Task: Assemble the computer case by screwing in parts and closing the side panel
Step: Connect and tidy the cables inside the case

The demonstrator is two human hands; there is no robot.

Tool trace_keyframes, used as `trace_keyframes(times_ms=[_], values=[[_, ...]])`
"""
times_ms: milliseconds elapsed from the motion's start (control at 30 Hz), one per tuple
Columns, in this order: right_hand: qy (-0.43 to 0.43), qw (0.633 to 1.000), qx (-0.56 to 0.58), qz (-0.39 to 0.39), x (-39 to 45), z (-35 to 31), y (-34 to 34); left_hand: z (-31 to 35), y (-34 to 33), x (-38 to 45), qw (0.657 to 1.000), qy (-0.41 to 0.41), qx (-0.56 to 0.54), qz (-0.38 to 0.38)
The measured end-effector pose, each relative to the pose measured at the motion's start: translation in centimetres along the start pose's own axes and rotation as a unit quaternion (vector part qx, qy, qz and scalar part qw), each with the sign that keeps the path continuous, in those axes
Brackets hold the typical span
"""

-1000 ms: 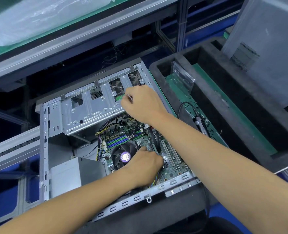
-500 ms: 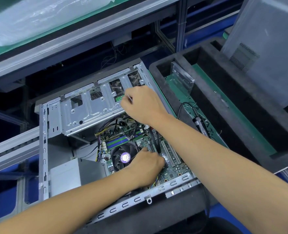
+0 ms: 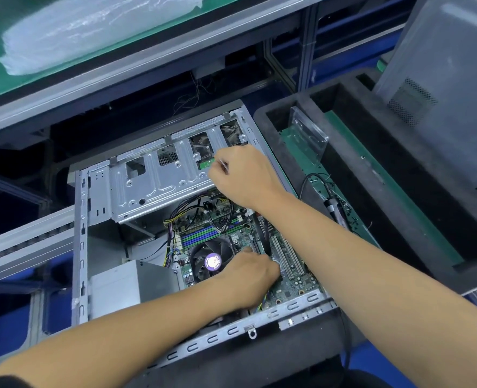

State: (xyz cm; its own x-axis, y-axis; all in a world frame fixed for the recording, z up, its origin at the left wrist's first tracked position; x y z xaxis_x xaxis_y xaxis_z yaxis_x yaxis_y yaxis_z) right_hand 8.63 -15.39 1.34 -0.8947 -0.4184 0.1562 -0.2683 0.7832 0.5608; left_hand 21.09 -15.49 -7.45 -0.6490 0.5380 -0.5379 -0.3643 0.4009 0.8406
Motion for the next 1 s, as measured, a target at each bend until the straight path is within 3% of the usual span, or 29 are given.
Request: trace_keyframes(times_ms=[233,433,633,833,1000], values=[[-0.001,1.0,0.005,-0.001,0.0,-0.2,0.2,-0.2,0.8,-0.9,1.0,-0.005,0.001,0.009],[-0.004,1.0,0.004,-0.002,-0.1,-0.1,0.2,-2.6,1.1,-2.1,0.98,0.04,-0.187,0.062],[-0.002,1.0,0.001,-0.002,0.0,-0.1,0.1,-2.3,0.9,-1.8,0.966,0.03,-0.249,0.065],[0.0,1.0,-0.004,0.0,0.0,0.0,0.1,-2.6,0.8,-1.6,0.974,0.043,-0.215,0.05],[-0.003,1.0,-0.003,-0.001,0.1,0.1,0.0,-2.0,0.2,-1.3,0.992,0.04,-0.114,0.044]])
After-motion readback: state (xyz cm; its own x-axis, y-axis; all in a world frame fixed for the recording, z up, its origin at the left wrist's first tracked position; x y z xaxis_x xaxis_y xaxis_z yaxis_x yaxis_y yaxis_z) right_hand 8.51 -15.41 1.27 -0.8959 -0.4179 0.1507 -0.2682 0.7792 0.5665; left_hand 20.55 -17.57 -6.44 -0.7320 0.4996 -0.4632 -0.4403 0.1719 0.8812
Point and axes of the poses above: each hand's wrist, its own x-axis towards the middle knuckle, its own y-axis out of the back of the hand, z = x × y, the point moved 5 cm from there along x, towards the middle knuckle, and after that the axes turned 8 degrees about x, right-handed, at the moved point
